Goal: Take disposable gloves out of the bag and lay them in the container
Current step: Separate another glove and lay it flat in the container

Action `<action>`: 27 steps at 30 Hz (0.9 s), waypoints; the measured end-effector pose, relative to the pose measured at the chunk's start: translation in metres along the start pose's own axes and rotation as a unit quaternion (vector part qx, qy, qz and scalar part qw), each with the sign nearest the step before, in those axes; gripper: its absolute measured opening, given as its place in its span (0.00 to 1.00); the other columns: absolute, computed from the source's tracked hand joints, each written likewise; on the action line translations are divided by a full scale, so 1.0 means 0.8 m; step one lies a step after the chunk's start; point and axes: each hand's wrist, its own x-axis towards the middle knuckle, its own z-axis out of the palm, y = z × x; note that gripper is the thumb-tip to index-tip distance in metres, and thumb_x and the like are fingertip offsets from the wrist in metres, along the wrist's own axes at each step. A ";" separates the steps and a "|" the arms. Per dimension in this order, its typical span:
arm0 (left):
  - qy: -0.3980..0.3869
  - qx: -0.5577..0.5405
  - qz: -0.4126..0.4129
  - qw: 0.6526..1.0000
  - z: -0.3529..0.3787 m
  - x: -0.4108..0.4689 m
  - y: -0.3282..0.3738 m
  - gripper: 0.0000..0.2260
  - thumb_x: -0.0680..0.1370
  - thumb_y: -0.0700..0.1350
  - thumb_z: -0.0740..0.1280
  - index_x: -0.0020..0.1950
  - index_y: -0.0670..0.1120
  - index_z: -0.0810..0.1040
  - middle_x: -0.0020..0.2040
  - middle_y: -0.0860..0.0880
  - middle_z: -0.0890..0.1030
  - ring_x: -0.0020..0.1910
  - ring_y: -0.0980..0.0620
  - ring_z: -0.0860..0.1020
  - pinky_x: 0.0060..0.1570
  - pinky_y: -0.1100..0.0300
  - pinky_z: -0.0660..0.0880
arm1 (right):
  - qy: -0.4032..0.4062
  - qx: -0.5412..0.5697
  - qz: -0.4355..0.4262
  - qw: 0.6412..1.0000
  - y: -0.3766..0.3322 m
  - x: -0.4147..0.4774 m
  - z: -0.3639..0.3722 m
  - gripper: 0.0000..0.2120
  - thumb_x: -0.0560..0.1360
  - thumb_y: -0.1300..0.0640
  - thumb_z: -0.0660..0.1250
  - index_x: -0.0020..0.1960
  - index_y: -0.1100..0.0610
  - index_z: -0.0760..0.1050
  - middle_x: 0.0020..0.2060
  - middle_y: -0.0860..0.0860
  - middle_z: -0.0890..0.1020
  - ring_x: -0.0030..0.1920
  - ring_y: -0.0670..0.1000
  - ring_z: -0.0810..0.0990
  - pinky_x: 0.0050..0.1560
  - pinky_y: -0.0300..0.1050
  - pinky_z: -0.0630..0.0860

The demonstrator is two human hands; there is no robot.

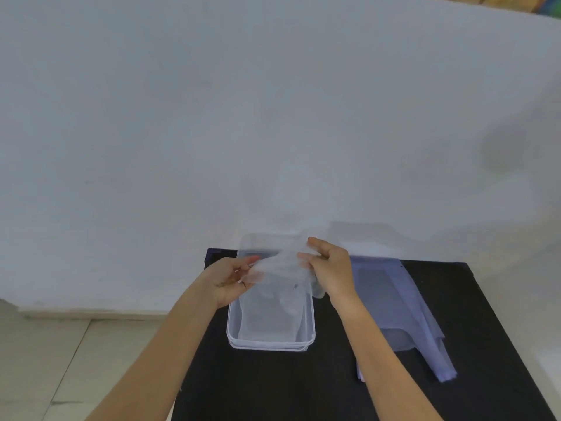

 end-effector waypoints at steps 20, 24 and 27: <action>-0.078 -0.082 -0.041 0.993 0.025 0.010 -0.063 0.18 0.75 0.52 0.68 0.63 0.49 0.75 0.62 0.36 0.76 0.57 0.36 0.80 0.54 0.43 0.79 | 0.008 0.120 0.042 0.992 -0.048 0.002 -0.008 0.20 0.72 0.74 0.67 0.64 0.66 0.75 0.58 0.59 0.80 0.55 0.58 0.83 0.59 0.48 0.79; -0.031 -0.122 0.015 0.992 0.031 0.021 -0.057 0.13 0.76 0.37 0.68 0.60 0.38 0.79 0.61 0.37 0.78 0.53 0.43 0.81 0.40 0.54 0.83 | 0.017 0.108 0.044 0.993 -0.042 0.003 -0.016 0.20 0.71 0.74 0.67 0.63 0.67 0.75 0.58 0.60 0.80 0.56 0.60 0.82 0.61 0.53 0.78; 0.015 -0.080 0.058 0.995 0.029 0.027 -0.045 0.13 0.75 0.30 0.64 0.58 0.36 0.79 0.55 0.40 0.79 0.47 0.49 0.79 0.36 0.61 0.82 | 0.022 0.078 0.042 0.996 -0.030 0.005 -0.020 0.22 0.71 0.72 0.69 0.64 0.66 0.75 0.58 0.58 0.80 0.56 0.58 0.82 0.61 0.54 0.78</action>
